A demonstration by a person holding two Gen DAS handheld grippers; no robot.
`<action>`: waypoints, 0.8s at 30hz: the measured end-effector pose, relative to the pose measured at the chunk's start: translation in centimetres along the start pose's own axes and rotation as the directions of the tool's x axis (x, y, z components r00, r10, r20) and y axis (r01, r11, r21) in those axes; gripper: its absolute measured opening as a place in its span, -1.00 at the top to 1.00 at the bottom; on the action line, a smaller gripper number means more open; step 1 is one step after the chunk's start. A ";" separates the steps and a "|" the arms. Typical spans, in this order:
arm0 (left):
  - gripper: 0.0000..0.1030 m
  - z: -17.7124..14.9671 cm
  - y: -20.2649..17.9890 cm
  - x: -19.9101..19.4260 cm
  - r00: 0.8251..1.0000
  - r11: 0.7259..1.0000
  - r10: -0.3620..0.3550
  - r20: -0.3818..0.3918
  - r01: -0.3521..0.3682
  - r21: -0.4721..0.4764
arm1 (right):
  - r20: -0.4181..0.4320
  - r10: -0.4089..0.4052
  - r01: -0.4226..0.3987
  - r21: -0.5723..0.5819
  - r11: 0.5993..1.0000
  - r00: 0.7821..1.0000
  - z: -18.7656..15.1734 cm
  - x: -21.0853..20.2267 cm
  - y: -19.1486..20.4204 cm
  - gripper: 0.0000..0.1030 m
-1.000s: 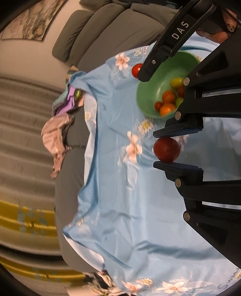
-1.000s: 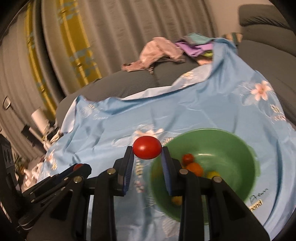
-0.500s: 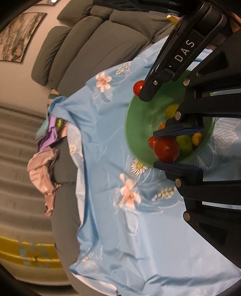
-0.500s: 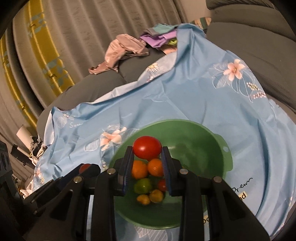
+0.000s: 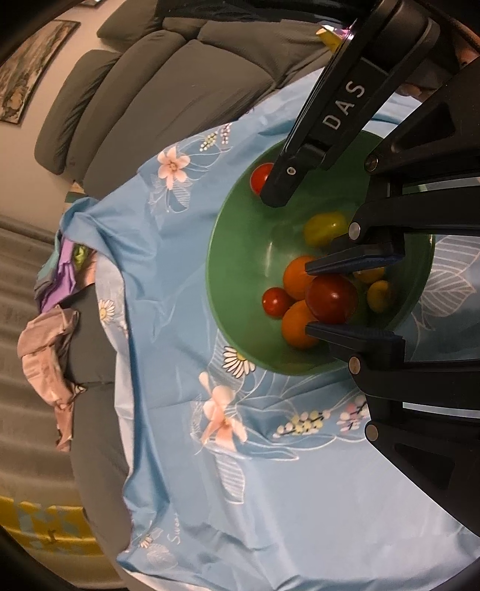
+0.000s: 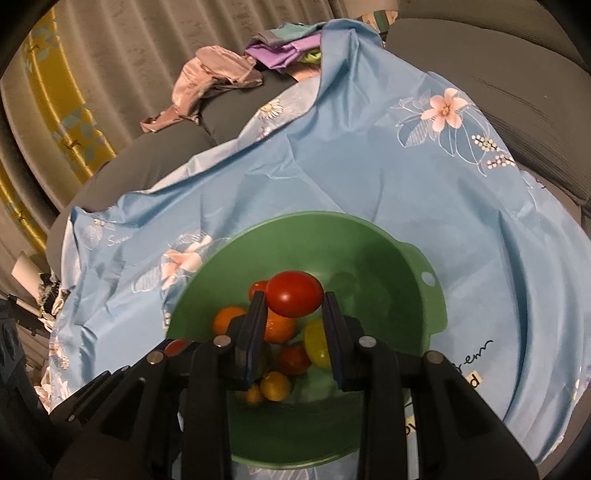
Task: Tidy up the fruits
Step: 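Open both grippers to drop the cherry tomatoes into the bowl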
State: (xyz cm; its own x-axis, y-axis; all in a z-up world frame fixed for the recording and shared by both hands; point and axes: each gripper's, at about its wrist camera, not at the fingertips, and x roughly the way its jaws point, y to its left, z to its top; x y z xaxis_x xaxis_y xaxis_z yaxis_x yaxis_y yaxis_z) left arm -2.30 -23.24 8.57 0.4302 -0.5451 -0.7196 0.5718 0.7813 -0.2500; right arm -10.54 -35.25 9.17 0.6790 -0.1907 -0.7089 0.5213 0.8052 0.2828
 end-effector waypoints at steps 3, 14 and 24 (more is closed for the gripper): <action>0.51 -0.1 0.0 0.5 1.000 1.000 -0.006 -0.015 0.006 -0.004 | -0.014 -0.004 0.004 0.005 1.000 1.000 0.0 0.4 -0.3 0.38; 0.51 -0.2 -0.3 1.5 0.999 1.000 -0.003 -0.039 0.004 0.001 | -0.035 -0.028 0.028 0.010 1.000 0.999 0.1 1.0 -0.8 0.38; 0.51 -0.2 -0.6 2.0 0.999 1.000 0.000 -0.047 0.001 0.010 | -0.053 -0.051 0.052 0.010 0.999 0.997 -0.1 1.5 -1.0 0.38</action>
State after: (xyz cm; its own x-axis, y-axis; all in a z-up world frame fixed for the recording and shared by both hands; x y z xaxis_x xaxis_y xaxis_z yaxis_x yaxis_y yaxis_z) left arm -1.88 -24.72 7.12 0.3971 -0.5305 -0.7489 0.5788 0.7781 -0.2442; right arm -10.07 -36.27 7.74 0.6230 -0.2015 -0.7558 0.5609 0.7885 0.2521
